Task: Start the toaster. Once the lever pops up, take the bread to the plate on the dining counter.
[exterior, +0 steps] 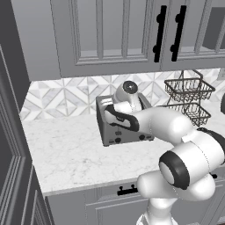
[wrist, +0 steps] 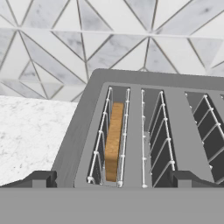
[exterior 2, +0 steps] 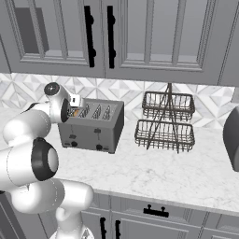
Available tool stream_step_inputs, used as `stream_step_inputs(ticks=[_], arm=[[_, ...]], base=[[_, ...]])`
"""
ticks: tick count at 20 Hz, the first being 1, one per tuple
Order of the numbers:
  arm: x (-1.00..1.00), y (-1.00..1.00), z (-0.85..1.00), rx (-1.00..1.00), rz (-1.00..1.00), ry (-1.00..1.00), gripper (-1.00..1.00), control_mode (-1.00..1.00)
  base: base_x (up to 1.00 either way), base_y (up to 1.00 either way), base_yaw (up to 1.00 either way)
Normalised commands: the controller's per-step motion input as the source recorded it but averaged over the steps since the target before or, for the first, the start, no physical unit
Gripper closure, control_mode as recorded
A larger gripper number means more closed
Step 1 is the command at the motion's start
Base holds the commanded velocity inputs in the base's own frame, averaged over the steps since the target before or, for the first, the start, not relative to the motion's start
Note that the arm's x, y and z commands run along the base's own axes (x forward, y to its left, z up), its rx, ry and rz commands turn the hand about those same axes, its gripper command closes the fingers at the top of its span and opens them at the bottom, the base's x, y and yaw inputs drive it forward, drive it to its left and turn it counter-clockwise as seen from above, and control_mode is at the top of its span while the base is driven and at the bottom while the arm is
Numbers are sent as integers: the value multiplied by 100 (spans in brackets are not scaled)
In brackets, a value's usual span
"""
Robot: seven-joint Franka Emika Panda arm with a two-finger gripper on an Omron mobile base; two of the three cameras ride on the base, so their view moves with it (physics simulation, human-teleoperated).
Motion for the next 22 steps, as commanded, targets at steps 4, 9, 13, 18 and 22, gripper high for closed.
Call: stream_step_inputs(ticks=[4, 9, 13, 18, 22], arm=[[0, 0, 0, 0, 0, 0, -100, -100], [0, 0, 0, 0, 0, 0, -100, -100], [0, 0, 0, 0, 0, 0, -100, -100], [0, 0, 0, 0, 0, 0, -100, -100], [0, 0, 0, 0, 0, 0, -100, -100]], base=[[0, 0, 0], [0, 0, 0], [0, 0, 0], [0, 0, 0], [0, 0, 0]])
